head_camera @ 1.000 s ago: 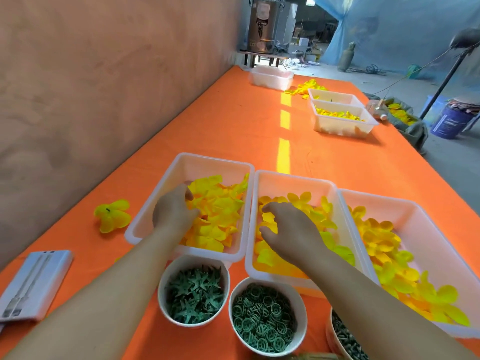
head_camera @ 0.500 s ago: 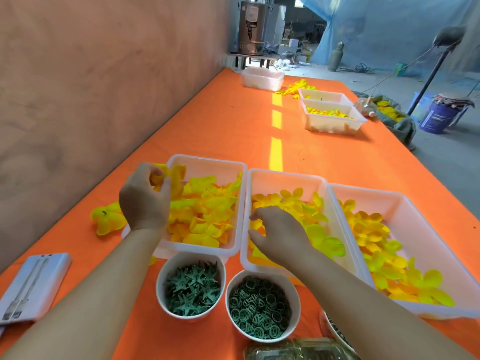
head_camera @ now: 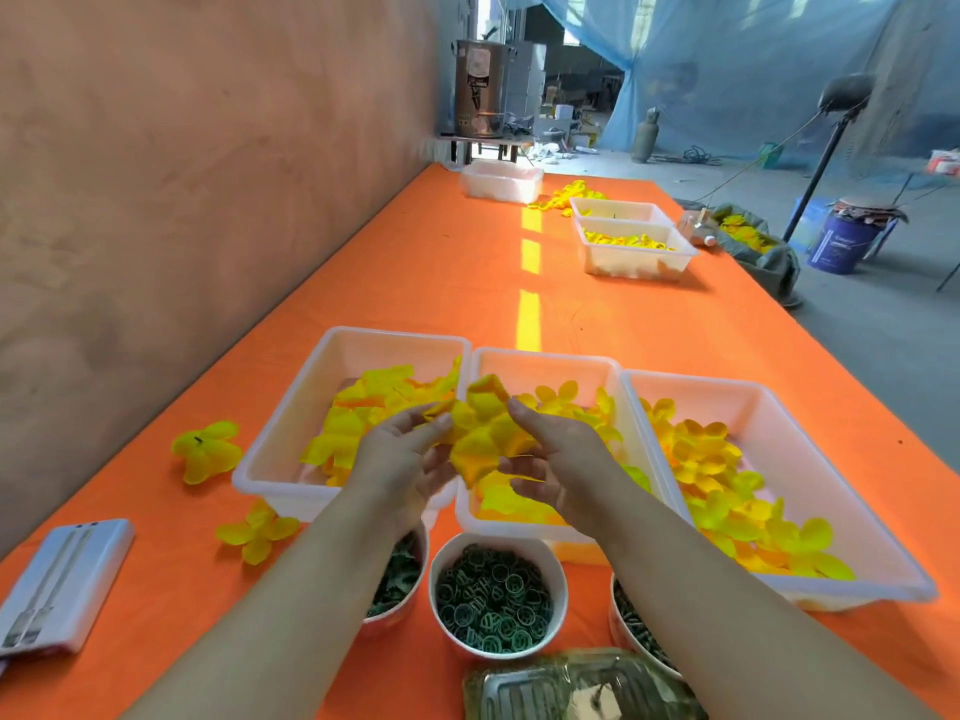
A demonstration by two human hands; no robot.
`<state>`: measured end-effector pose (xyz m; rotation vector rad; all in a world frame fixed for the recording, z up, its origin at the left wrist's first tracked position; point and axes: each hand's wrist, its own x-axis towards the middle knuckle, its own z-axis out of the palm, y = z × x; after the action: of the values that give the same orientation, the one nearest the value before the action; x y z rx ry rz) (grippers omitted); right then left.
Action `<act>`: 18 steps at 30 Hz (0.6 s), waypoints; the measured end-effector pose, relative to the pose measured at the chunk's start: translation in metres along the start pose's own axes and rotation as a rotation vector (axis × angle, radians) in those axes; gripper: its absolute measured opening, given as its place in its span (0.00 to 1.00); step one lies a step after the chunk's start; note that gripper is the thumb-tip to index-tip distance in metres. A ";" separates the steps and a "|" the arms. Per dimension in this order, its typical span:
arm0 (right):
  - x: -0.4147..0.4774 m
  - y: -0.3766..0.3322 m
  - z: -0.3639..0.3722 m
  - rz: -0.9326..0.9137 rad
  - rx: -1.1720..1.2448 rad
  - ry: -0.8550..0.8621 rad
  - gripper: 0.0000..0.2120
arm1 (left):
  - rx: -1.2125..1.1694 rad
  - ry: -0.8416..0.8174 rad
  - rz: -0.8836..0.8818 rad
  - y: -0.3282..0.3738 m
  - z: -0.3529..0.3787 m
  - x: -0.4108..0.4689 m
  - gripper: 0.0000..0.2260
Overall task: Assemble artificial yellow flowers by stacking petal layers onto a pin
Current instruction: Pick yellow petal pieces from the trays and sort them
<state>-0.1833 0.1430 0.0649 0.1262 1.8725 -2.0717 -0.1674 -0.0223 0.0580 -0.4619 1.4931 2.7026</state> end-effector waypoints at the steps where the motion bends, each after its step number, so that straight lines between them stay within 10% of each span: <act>1: -0.002 0.000 -0.005 -0.024 0.018 0.025 0.10 | 0.021 -0.014 -0.025 -0.006 0.005 -0.004 0.06; 12: -0.016 0.006 -0.049 -0.294 -0.148 0.185 0.04 | 0.405 -0.020 -0.161 -0.050 0.038 -0.028 0.07; 18: -0.021 0.006 -0.059 -0.419 -0.120 0.124 0.10 | -0.055 -0.095 -0.201 -0.038 0.035 -0.025 0.07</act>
<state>-0.1718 0.2044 0.0580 -0.1882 2.2499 -2.2463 -0.1460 0.0304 0.0506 -0.4512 1.2781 2.5762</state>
